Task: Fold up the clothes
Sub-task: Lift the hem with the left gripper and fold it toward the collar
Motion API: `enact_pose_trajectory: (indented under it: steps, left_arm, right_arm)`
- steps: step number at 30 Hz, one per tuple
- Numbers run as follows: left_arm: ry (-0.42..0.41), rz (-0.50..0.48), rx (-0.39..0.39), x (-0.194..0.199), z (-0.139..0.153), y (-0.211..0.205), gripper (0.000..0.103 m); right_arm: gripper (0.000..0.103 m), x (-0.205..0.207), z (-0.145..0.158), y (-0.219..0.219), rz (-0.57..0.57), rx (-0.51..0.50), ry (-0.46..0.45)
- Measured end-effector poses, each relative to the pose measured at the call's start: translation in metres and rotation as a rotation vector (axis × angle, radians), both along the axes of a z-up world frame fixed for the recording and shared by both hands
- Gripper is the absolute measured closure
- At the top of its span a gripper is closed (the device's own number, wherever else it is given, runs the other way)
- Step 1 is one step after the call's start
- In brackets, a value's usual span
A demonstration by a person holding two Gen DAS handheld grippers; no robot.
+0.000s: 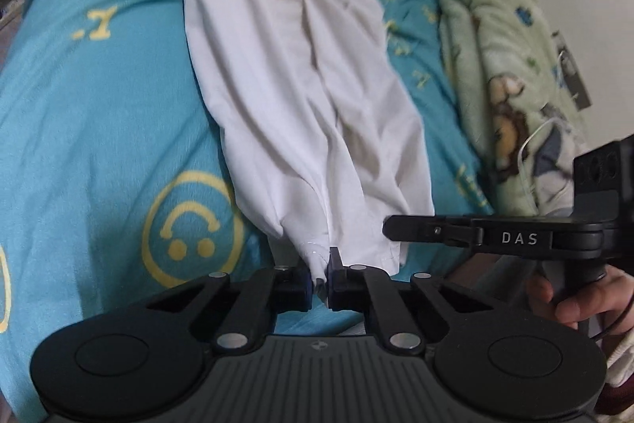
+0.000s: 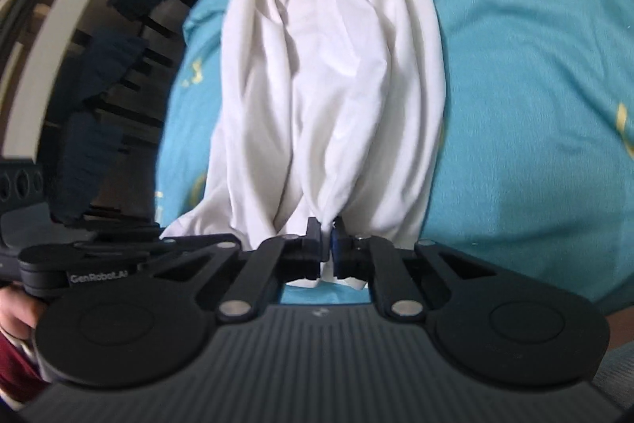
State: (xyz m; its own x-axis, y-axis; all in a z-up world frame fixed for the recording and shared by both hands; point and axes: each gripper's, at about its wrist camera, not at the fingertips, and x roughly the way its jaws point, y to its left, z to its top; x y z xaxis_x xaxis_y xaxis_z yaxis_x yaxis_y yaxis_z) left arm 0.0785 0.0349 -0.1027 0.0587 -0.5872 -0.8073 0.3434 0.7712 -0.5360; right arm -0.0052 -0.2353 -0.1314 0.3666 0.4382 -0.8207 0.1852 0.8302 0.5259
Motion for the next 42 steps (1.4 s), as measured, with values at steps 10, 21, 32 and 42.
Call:
enact_pose_trajectory:
  steps: [10, 21, 32, 42]
  left_arm:
    - [-0.130, 0.164, -0.141, -0.032, 0.077, 0.034, 0.098]
    - [-0.249, 0.233, -0.195, -0.103, 0.154, 0.060, 0.099]
    - [-0.314, 0.272, -0.255, -0.175, 0.187, 0.082, 0.098]
    - [-0.354, 0.346, -0.265, -0.058, 0.199, 0.054, 0.098]
  right_arm:
    - [0.096, -0.032, 0.070, -0.019, -0.033, -0.069, -0.209]
    - [0.096, -0.084, 0.117, -0.054, -0.091, -0.043, -0.355]
    - [0.096, -0.151, 0.122, -0.086, -0.148, 0.037, -0.402]
    - [0.096, -0.036, 0.141, -0.114, -0.247, 0.078, -0.424]
